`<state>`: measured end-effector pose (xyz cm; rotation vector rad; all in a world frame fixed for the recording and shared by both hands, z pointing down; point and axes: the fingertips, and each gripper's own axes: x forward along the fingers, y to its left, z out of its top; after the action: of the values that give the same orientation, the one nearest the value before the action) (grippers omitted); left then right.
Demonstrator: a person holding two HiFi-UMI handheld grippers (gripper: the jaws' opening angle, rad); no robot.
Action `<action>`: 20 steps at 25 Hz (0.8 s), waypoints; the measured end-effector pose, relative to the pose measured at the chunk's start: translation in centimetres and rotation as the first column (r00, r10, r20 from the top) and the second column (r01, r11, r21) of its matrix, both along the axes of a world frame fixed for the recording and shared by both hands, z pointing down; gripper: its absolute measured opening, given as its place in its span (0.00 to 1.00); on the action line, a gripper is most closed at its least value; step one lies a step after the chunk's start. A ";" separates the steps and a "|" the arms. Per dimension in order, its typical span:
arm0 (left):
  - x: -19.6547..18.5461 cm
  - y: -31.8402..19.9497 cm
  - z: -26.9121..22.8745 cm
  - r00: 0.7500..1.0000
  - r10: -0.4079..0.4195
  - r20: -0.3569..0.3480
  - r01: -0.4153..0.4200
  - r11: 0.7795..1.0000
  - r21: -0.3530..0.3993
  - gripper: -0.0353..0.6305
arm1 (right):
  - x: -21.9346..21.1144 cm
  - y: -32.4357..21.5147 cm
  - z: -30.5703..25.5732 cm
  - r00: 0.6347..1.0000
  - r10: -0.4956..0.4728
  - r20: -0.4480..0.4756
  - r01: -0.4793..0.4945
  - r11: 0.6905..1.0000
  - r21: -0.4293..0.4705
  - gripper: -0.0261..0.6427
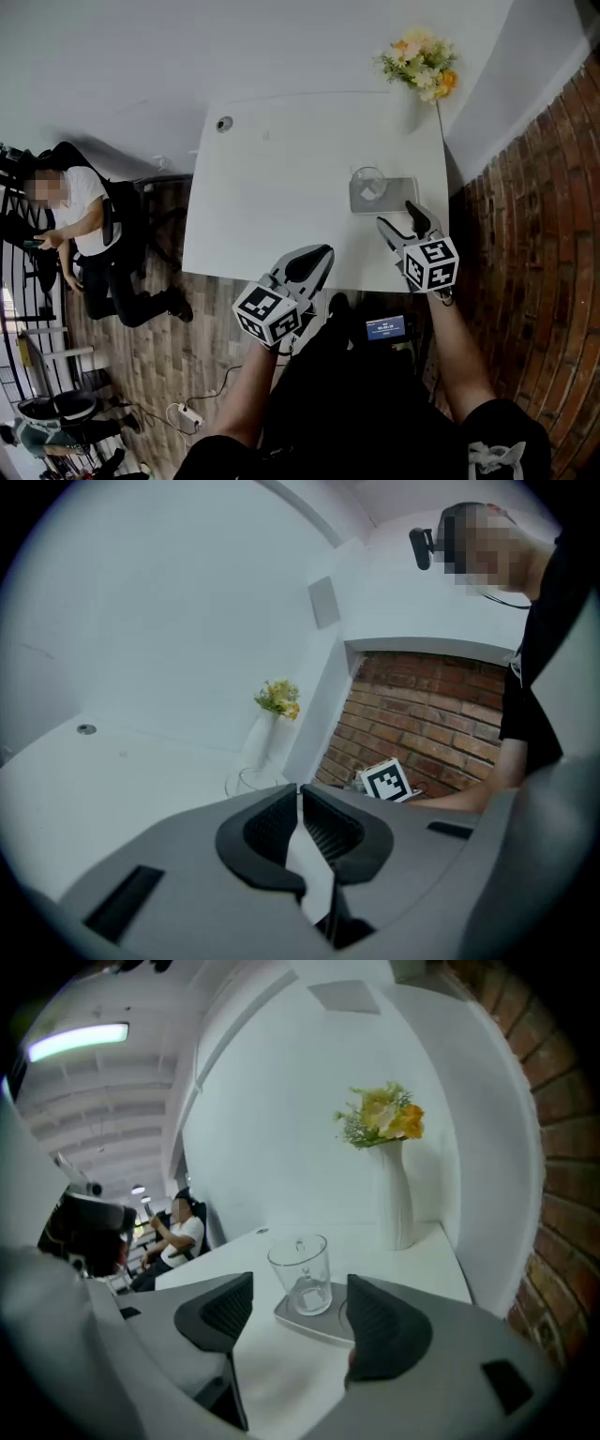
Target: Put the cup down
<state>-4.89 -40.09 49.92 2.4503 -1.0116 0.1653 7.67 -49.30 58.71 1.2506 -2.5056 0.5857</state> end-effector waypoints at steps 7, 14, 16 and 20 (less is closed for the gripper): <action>1.2 0.4 -1.1 0.998 0.051 -0.022 -0.050 0.998 0.029 0.09 | 2.7 3.6 -5.0 0.986 0.103 0.128 -0.106 0.994 0.012 0.20; 2.2 1.3 -2.3 0.995 0.090 -0.042 -0.087 0.994 0.067 0.09 | 2.2 7.4 -8.8 0.967 0.067 0.247 -0.077 0.997 0.031 0.07; 2.4 1.5 -2.6 0.994 0.100 -0.043 -0.096 0.992 0.078 0.09 | 2.2 8.2 -9.6 0.965 0.048 0.260 -0.062 0.997 0.045 0.06; 2.6 2.4 -2.4 0.993 0.113 -0.044 -0.109 0.991 0.081 0.07 | 2.6 9.8 -10.3 0.963 0.041 0.265 -0.060 0.996 0.066 0.06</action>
<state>-2.32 -37.69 47.54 2.5709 -0.8771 0.1035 10.29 -39.51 48.38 1.3455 -2.7410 0.7211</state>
